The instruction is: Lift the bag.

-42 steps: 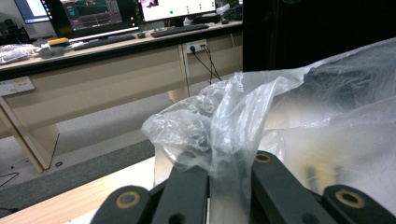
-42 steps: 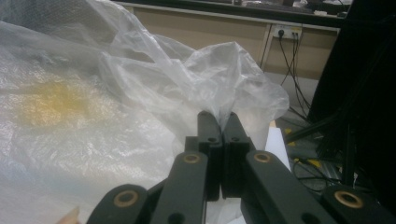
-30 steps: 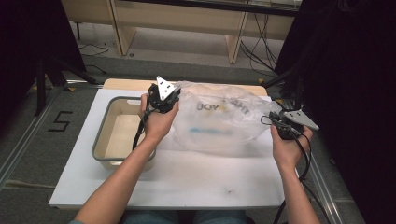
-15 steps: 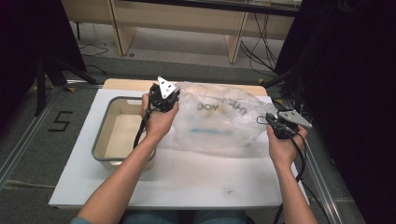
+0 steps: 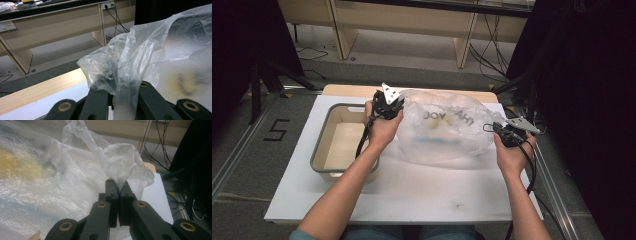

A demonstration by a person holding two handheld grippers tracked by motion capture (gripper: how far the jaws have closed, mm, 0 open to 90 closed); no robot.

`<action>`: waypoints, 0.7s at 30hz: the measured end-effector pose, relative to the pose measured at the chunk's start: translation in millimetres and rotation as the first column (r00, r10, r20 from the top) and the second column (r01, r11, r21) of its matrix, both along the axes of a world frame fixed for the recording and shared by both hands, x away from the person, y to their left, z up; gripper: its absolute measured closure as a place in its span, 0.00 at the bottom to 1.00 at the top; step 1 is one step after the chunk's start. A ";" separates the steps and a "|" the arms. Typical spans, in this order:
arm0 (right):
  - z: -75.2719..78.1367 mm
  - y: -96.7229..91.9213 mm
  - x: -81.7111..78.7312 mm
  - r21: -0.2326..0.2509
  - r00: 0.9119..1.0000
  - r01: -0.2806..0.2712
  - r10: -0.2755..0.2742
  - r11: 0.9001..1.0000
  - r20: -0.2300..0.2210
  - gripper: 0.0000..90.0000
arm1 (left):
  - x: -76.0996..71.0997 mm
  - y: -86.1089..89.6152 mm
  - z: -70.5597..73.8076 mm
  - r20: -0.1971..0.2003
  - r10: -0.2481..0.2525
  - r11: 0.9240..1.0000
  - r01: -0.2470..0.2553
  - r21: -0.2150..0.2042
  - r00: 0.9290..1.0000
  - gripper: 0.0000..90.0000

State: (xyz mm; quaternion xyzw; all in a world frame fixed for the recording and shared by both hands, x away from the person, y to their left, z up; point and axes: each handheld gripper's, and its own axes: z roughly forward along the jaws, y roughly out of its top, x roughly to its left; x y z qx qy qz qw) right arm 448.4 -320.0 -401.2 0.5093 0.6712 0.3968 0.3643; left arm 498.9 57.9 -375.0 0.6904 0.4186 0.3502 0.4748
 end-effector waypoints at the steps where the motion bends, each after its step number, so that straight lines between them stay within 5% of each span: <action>1: -0.5 0.1 0.5 0.000 1.000 0.001 -0.001 1.000 -0.001 0.99 | 0.3 0.3 -0.2 -0.002 0.000 1.000 0.000 0.000 1.000 0.95; 8: -2.9 -2.1 2.6 0.005 1.000 0.012 -0.012 1.000 -0.017 0.99 | 1.4 0.5 -1.4 -0.016 -0.016 1.000 0.016 -0.013 1.000 0.88; 21: -2.1 -3.8 3.0 0.011 1.000 0.021 -0.021 1.000 -0.021 0.98 | -11.4 8.3 9.6 -0.026 -0.063 0.996 0.061 -0.065 0.998 0.43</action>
